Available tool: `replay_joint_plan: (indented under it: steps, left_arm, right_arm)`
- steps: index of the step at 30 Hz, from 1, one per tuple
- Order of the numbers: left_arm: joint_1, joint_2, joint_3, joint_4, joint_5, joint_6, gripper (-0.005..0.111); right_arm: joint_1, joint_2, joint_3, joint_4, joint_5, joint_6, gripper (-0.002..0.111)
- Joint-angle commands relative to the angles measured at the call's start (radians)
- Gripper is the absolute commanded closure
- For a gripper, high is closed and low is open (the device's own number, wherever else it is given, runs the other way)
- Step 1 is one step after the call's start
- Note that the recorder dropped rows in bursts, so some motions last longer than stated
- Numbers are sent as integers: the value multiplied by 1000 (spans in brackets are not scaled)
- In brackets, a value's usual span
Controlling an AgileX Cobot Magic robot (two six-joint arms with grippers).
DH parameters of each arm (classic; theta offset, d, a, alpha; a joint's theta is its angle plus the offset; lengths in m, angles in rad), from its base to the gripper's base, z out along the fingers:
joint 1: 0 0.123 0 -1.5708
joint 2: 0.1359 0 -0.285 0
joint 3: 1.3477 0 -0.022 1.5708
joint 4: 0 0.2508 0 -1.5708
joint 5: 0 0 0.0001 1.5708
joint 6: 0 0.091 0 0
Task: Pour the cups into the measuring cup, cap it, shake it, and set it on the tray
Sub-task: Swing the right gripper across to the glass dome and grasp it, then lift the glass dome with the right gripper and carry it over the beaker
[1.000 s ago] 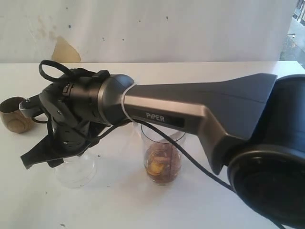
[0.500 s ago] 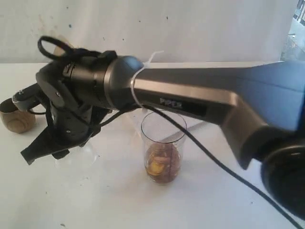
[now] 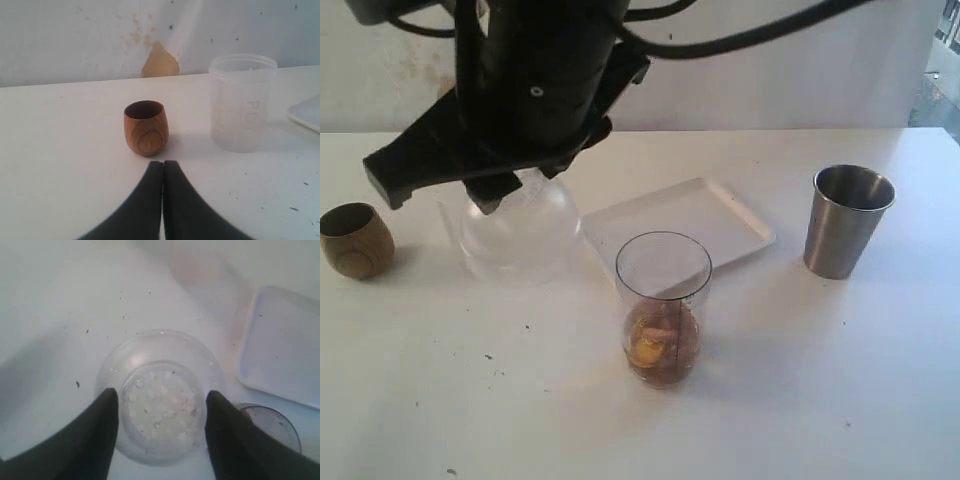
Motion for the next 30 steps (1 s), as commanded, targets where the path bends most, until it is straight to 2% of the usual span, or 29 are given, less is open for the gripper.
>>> replay_joint_plan:
  steps: [1,4,10,19,30]
  left_arm:
    - [-1,-5,3,3,-10,1,106]
    - [-1,-5,3,3,-10,1,106]
    - [-1,-5,3,3,-10,1,106]
    - [-1,-5,3,3,-10,1,106]
    - [-1,-5,3,3,-10,1,106]
  right_arm:
    - [-3,-94,52,-28,8,30,108]
    - [-9,-156,123,-110,8,85,108]
    - [-102,-187,242,-113,8,98,108]
    - [-258,-187,343,49,-50,64,108]
    - [-274,-152,360,92,-153,27,108]
